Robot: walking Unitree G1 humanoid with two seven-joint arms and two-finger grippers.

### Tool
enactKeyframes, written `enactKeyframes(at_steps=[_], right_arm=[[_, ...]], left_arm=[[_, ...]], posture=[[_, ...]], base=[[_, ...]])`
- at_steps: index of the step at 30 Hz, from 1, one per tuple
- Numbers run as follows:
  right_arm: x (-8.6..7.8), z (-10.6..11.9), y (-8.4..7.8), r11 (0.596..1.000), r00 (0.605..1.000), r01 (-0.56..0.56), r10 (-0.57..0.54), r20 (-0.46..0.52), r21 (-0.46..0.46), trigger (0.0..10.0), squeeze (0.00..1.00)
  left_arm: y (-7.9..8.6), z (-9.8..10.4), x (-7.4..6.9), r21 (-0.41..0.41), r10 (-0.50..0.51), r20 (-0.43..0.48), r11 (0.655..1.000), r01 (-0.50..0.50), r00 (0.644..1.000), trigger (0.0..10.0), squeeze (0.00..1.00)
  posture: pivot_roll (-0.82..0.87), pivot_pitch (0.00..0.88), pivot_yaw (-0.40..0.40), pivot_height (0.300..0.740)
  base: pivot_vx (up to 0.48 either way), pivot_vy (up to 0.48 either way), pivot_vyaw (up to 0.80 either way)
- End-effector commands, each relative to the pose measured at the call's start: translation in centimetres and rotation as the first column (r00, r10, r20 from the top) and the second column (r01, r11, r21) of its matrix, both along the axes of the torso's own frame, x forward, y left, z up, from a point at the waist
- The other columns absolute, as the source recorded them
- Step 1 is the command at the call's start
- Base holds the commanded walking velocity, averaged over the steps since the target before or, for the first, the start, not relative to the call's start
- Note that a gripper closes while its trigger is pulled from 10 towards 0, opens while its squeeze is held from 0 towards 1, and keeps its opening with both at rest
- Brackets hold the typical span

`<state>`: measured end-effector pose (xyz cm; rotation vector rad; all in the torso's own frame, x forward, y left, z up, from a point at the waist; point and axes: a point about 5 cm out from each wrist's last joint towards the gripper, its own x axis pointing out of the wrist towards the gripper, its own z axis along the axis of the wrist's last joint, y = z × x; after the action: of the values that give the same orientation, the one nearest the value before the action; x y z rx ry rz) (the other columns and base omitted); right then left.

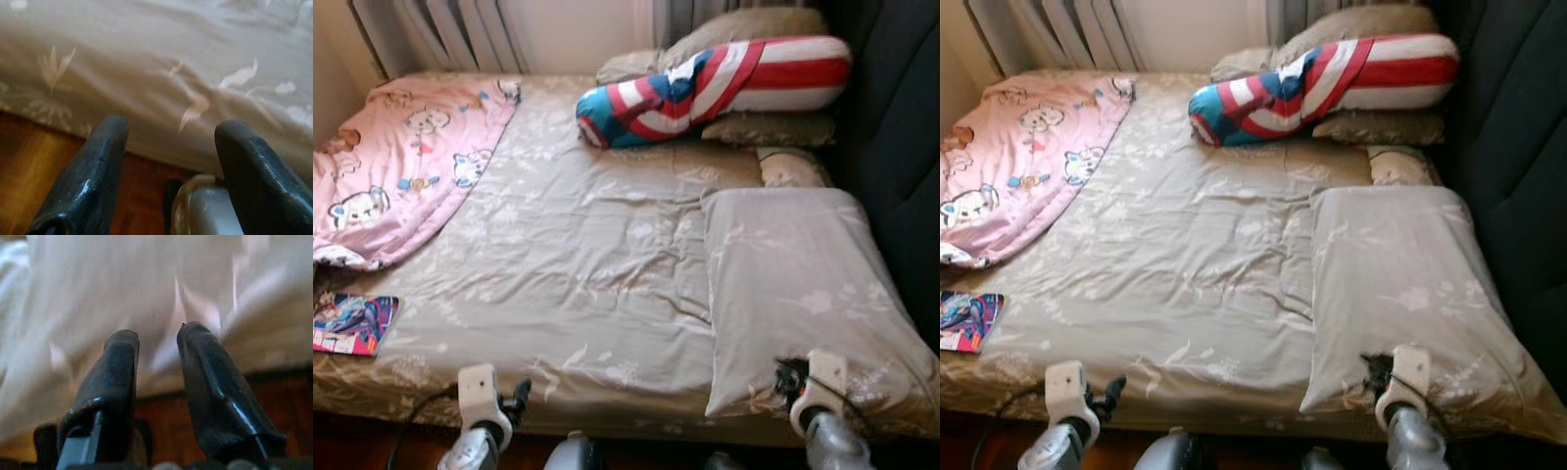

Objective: Clean up the room

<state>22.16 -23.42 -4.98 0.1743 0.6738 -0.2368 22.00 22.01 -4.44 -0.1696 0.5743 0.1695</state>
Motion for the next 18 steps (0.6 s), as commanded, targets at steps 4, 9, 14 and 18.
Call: enactKeyframes(at_steps=[4,9,14,18], right_arm=[[-2.2,-1.6,0.2,0.999,0.993,0.044,-0.041,-0.109,0.026,10.0,0.0],[-3.4,-2.3,0.3,0.998,0.985,0.063,-0.058,-0.165,0.026,10.0,0.0],[-3.7,-2.6,0.9,0.996,0.982,0.077,-0.069,-0.178,0.036,10.0,0.0],[-3.7,-2.6,1.1,0.996,0.982,0.077,-0.068,-0.179,0.042,10.0,0.0]], left_arm=[[-0.1,-0.9,-0.6,0.026,-0.012,-0.074,1.0,0.014,0.997,10.0,0.0],[-0.5,-1.5,-0.9,0.026,-0.019,-0.125,0.999,0.023,0.992,10.0,0.0],[-1.0,-1.9,-1.3,0.04,-0.069,-0.174,0.996,0.077,0.982,10.0,0.0],[-0.8,-2.1,-1.5,0.043,-0.062,-0.188,0.997,0.072,0.98,10.0,0.0]], posture=[[-0.03,0.0,0.004,0.711],[-0.01,0.0,0.004,0.736],[-0.02,0.0,0.02,0.74],[-0.02,0.0,0.023,0.74]], base=[[0.0,0.0,0.0],[0.0,0.0,0.0],[0.0,0.0,0.0],[0.0,0.0,0.0]])
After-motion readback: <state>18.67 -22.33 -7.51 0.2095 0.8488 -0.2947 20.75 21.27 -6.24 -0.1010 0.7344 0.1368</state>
